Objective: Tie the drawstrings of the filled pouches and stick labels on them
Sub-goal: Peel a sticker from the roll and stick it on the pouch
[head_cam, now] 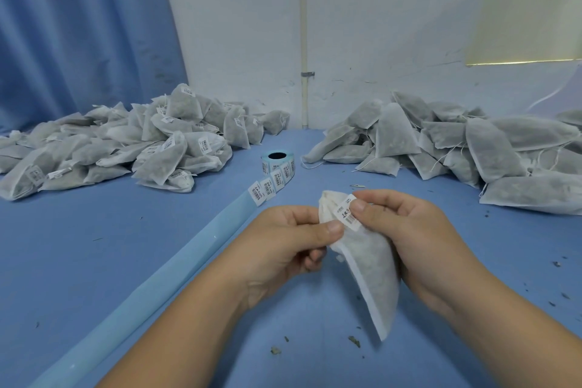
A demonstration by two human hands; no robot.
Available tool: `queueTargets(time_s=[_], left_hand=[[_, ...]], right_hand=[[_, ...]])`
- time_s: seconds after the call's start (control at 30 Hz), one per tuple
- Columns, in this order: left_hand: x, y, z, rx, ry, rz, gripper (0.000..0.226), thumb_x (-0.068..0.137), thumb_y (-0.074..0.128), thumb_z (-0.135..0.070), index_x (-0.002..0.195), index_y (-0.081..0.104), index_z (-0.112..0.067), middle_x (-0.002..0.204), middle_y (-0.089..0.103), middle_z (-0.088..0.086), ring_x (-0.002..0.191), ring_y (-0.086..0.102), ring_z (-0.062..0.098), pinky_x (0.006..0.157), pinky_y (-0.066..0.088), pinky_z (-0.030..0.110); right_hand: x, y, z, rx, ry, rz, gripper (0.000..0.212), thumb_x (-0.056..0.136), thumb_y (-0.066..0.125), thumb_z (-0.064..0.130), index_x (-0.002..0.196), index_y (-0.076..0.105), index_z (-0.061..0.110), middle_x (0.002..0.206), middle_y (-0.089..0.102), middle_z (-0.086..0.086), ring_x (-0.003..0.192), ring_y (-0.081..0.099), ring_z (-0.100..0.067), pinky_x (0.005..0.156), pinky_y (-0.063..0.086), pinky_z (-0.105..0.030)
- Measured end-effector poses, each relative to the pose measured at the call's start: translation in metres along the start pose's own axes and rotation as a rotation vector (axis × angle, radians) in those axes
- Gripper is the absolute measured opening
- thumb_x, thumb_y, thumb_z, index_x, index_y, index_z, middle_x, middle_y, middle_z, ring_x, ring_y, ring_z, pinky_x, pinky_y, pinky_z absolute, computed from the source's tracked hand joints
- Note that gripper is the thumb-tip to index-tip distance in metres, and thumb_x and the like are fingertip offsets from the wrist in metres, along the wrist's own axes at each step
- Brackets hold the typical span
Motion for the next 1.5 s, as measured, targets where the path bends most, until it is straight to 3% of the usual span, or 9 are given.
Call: queueTargets(time_s=[0.2, 0.33, 0.43, 0.53, 0.67, 0.9, 1.1, 1.33, 1.5], left_hand=[[0.000, -0.003, -0.002, 0.044, 0.027, -0.047, 0.010, 0.083, 0.065, -0.005, 0.085, 0.074, -0.009, 0.061, 0.054, -0.002, 0.051, 0.042, 0.009, 0.053, 0.038, 0.021], [-0.002, -0.002, -0.004, 0.122, 0.044, -0.101, 0.020, 0.074, 0.070, -0.037, 0.076, 0.074, -0.017, 0.072, 0.061, 0.003, 0.061, 0.050, 0.015, 0.058, 0.040, 0.026], [-0.001, -0.002, 0.000, 0.239, 0.074, -0.155, 0.048, 0.068, 0.075, -0.052, 0.094, 0.075, -0.012, 0.094, 0.074, 0.014, 0.082, 0.064, 0.026, 0.079, 0.054, 0.045], [-0.002, -0.004, -0.001, 0.196, 0.083, -0.190, 0.042, 0.074, 0.073, -0.040, 0.101, 0.074, -0.007, 0.106, 0.072, 0.019, 0.098, 0.067, 0.035, 0.099, 0.047, 0.055], [-0.002, -0.002, -0.004, 0.078, 0.115, -0.113, 0.034, 0.081, 0.067, -0.029, 0.102, 0.072, -0.002, 0.108, 0.068, 0.028, 0.093, 0.058, 0.033, 0.087, 0.047, 0.044], [-0.002, 0.000, -0.004, 0.115, 0.131, -0.061, 0.031, 0.083, 0.065, -0.031, 0.100, 0.072, -0.007, 0.096, 0.074, 0.012, 0.086, 0.070, 0.022, 0.071, 0.055, 0.025], [-0.003, 0.000, -0.005, 0.151, 0.118, 0.012, 0.023, 0.085, 0.065, -0.031, 0.094, 0.076, -0.013, 0.093, 0.074, 0.009, 0.084, 0.070, 0.020, 0.072, 0.054, 0.025], [-0.001, -0.005, -0.003, 0.206, 0.108, -0.117, 0.032, 0.090, 0.064, -0.042, 0.095, 0.076, -0.013, 0.103, 0.074, 0.015, 0.091, 0.068, 0.023, 0.089, 0.054, 0.040], [-0.001, -0.003, 0.000, 0.254, 0.117, -0.102, 0.031, 0.078, 0.074, -0.035, 0.096, 0.073, -0.010, 0.097, 0.076, 0.009, 0.087, 0.071, 0.017, 0.077, 0.056, 0.027]], right_hand=[[-0.001, 0.000, 0.000, -0.035, 0.012, -0.010, 0.016, 0.077, 0.075, 0.017, 0.093, 0.073, 0.013, 0.086, 0.076, -0.008, 0.075, 0.072, -0.018, 0.065, 0.054, -0.027], [-0.005, 0.003, 0.003, -0.094, -0.041, -0.014, 0.016, 0.076, 0.077, 0.018, 0.091, 0.074, 0.015, 0.084, 0.076, -0.006, 0.075, 0.072, -0.019, 0.060, 0.052, -0.023], [-0.007, 0.006, 0.003, -0.122, -0.058, 0.004, 0.016, 0.075, 0.076, 0.020, 0.091, 0.074, 0.017, 0.083, 0.076, -0.004, 0.074, 0.072, -0.017, 0.057, 0.051, -0.020], [-0.006, 0.008, 0.002, -0.097, -0.033, 0.042, 0.016, 0.077, 0.075, 0.019, 0.092, 0.075, 0.015, 0.087, 0.076, -0.006, 0.080, 0.073, -0.021, 0.065, 0.053, -0.027], [-0.007, 0.011, -0.001, 0.068, 0.093, 0.112, 0.026, 0.074, 0.070, 0.028, 0.090, 0.076, 0.008, 0.092, 0.075, -0.014, 0.085, 0.072, -0.025, 0.072, 0.058, -0.032], [-0.012, 0.021, 0.000, 0.040, 0.116, 0.211, 0.047, 0.071, 0.070, 0.047, 0.089, 0.073, 0.004, 0.090, 0.074, -0.016, 0.077, 0.069, -0.023, 0.063, 0.055, -0.026], [-0.012, 0.017, 0.003, 0.038, 0.078, 0.187, 0.025, 0.060, 0.077, 0.037, 0.057, 0.065, 0.015, 0.064, 0.066, -0.008, 0.056, 0.060, -0.016, 0.050, 0.048, -0.020], [-0.010, 0.010, 0.002, -0.133, -0.012, -0.025, 0.033, 0.074, 0.074, 0.040, 0.058, 0.065, 0.012, 0.058, 0.063, -0.006, 0.050, 0.052, -0.014, 0.046, 0.041, -0.020], [-0.012, 0.011, -0.003, -0.158, -0.003, -0.043, 0.036, 0.076, 0.073, 0.041, 0.056, 0.064, 0.012, 0.057, 0.062, -0.006, 0.050, 0.054, -0.014, 0.045, 0.042, -0.022]])
Point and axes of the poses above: each hand's wrist, its own x-axis towards the middle knuckle, its own y-axis out of the palm, z = x × y, the point moved 6 cm from there along x, towards the middle knuckle
